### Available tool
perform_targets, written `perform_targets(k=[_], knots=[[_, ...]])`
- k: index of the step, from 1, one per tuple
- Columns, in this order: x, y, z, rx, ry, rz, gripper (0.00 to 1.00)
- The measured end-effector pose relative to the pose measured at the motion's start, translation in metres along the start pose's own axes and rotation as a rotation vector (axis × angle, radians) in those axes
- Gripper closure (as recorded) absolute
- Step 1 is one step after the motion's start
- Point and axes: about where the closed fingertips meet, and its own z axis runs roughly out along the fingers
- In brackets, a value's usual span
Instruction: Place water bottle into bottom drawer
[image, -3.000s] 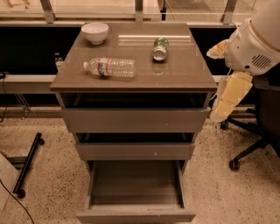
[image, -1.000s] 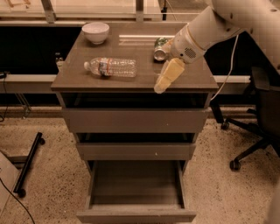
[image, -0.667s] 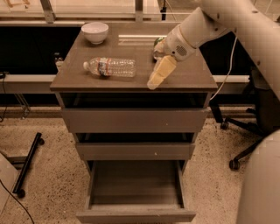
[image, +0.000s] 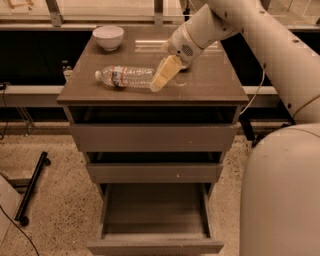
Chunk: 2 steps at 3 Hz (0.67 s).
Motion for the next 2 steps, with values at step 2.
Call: perform_targets(k=[2], knots=[[-0.025,-0.015,0.056,-0.031,-0.035,0.007,0.00]])
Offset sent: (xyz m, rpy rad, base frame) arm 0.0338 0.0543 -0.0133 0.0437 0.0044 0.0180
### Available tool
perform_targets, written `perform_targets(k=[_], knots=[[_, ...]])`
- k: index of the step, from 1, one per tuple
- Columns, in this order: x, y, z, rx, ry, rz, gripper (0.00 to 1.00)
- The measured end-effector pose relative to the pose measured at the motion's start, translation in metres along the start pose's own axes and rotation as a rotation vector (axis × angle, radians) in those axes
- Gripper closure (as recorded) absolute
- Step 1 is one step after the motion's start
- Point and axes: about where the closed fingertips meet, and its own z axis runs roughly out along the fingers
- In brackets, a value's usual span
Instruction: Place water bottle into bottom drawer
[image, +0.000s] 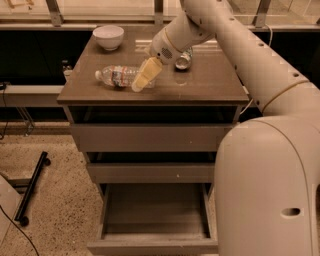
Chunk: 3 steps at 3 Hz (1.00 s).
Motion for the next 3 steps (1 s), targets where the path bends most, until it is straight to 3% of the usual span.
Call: perform_targets(k=[1,3], knots=[[0.000,0.000,0.002,-0.001,0.000,0.001,0.00],[0.006,-0.002,0.032,-0.006,-0.020,0.070,0.00]])
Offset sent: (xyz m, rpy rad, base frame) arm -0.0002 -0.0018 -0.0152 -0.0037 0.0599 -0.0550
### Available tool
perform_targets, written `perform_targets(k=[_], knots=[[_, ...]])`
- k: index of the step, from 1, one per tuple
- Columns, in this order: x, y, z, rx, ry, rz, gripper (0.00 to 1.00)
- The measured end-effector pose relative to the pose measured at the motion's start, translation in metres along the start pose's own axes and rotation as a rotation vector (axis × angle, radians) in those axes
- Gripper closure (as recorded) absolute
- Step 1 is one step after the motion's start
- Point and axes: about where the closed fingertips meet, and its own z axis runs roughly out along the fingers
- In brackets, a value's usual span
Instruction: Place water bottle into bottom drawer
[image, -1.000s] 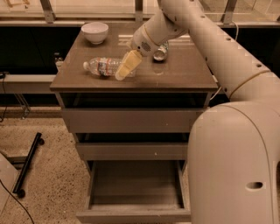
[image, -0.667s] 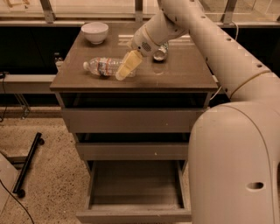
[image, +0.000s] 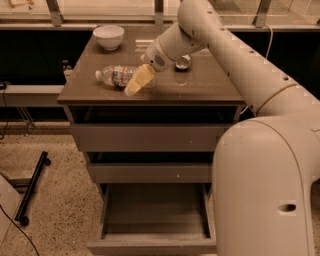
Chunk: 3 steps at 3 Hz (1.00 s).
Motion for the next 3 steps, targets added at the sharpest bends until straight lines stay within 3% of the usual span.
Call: perform_targets(k=[1,3], knots=[[0.0027,-0.0057,0.0119,0.009,-0.029,0.055,0.18],[-0.0008,-0.0073,0.0179,0.010,-0.073,0.092,0.65]])
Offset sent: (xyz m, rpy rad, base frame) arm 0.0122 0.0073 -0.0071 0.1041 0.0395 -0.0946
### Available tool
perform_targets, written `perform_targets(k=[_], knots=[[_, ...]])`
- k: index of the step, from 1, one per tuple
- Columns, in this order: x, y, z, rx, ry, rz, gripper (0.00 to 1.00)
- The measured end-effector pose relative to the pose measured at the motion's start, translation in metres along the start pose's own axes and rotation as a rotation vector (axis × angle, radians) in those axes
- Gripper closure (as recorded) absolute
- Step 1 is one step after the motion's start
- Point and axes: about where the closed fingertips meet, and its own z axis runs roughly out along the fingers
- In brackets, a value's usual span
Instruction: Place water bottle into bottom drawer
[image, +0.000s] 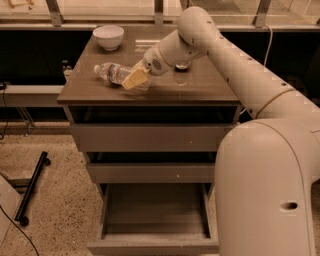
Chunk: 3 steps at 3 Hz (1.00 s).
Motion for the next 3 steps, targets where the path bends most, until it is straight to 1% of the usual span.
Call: perform_targets(k=[1,2,3], knots=[[-0.004,0.001,-0.003,-0.007,-0.024,-0.005,0.88],[-0.005,0.019,-0.024,-0.021,-0.039,-0.055,1.00],[0.008,0.044,-0.050,-0.027,-0.057,-0.090,1.00]])
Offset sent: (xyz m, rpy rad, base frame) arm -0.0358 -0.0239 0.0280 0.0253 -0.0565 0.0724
